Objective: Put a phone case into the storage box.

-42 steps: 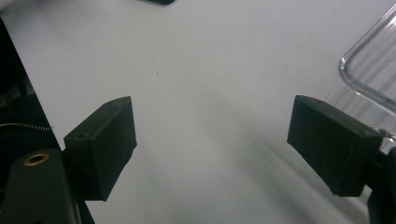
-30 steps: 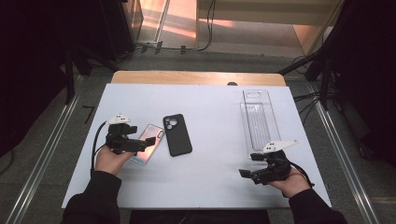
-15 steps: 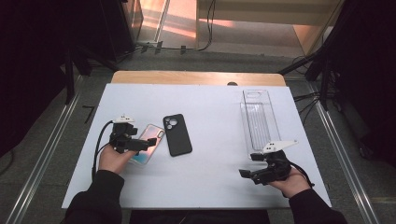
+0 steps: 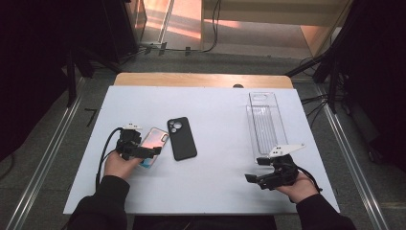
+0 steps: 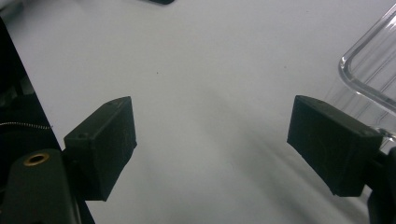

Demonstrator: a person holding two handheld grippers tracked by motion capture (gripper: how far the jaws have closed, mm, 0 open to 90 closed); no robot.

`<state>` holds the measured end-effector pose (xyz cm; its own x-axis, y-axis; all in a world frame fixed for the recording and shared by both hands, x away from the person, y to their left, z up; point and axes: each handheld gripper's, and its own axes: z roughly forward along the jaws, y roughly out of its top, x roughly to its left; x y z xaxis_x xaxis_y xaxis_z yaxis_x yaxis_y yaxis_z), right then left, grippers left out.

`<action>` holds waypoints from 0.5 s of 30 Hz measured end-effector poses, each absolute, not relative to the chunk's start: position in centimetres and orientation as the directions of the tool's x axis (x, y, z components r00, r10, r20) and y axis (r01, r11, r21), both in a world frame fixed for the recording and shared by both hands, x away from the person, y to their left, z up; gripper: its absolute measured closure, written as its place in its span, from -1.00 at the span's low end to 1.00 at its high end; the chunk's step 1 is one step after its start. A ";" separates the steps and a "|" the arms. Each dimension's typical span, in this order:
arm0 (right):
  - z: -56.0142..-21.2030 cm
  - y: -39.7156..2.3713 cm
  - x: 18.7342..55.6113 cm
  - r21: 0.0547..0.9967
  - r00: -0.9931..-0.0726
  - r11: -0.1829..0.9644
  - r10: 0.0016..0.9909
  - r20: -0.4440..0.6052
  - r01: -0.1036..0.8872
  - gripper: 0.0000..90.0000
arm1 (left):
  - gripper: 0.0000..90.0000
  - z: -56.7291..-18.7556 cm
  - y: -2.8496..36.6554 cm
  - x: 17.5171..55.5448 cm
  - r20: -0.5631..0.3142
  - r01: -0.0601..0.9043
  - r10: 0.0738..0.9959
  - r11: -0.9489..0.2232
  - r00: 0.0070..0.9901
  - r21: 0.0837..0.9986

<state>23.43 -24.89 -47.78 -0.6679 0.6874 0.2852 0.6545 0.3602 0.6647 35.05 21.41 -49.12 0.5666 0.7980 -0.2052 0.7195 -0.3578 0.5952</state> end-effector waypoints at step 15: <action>-47.8 -24.9 23.4 0.662 -0.666 0.362 0.690 0.283 0.656 -0.69 | -1.00 -49.8 20.1 34.2 -0.060 0.668 0.810 -0.436 0.583 0.603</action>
